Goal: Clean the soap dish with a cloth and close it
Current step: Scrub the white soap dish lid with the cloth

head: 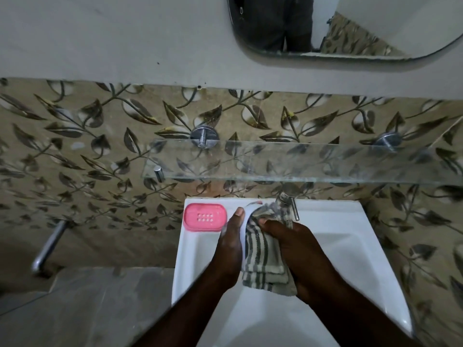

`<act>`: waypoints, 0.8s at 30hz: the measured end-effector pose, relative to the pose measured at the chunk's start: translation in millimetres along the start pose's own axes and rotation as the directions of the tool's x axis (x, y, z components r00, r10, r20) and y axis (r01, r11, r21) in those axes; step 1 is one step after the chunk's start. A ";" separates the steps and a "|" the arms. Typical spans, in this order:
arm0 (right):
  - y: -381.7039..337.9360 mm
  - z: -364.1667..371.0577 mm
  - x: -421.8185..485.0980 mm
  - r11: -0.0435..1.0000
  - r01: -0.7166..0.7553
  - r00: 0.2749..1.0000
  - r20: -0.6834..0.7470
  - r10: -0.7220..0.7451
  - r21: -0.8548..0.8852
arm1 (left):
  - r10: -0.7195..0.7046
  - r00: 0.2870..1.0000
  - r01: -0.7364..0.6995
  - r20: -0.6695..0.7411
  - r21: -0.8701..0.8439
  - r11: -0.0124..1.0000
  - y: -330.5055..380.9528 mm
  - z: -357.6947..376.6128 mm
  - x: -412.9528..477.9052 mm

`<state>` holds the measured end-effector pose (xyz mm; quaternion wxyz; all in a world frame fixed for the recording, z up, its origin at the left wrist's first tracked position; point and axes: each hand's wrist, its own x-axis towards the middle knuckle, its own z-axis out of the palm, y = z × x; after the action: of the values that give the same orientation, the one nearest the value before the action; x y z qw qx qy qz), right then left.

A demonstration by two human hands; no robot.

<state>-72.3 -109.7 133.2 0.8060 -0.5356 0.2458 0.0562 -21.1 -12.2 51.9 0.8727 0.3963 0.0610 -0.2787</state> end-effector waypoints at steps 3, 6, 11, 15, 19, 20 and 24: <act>8.4 -7.5 0.4 0.991 -0.064 0.995 -0.070 0.072 0.122 | 0.030 0.999 -0.027 0.024 -0.094 0.995 2.2 0.8 4.2; 13.7 -5.7 -2.4 0.980 -0.078 0.986 -0.131 0.103 0.183 | 0.043 0.999 -0.042 0.012 -0.099 0.994 2.5 -2.1 4.9; 2.9 9.6 1.1 0.954 -0.065 0.990 -0.098 0.098 0.293 | -0.014 0.999 0.015 0.037 -0.022 1.000 -8.4 -3.8 5.2; -6.4 8.4 3.0 0.980 -0.043 0.999 0.009 0.042 0.193 | 0.010 1.000 -0.014 0.024 0.196 0.980 4.7 -3.6 3.2; -15.6 7.7 -2.1 0.991 -0.028 0.988 0.157 0.007 0.131 | -0.021 0.997 0.001 0.076 0.250 0.968 25.1 0.2 7.9; -17.6 7.3 0.0 0.984 -0.050 0.988 0.152 0.023 0.172 | -0.006 0.997 -0.013 0.074 0.256 0.967 25.3 6.5 7.3; -22.7 7.9 1.9 0.892 -0.229 0.971 0.160 0.179 0.390 | 0.126 0.992 -0.128 0.018 0.102 0.987 7.2 20.9 3.4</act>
<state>-59.9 -112.5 153.7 0.9022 -0.3238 0.2583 0.1203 -16.8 -25.1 69.7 0.8675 0.4421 0.0162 -0.2276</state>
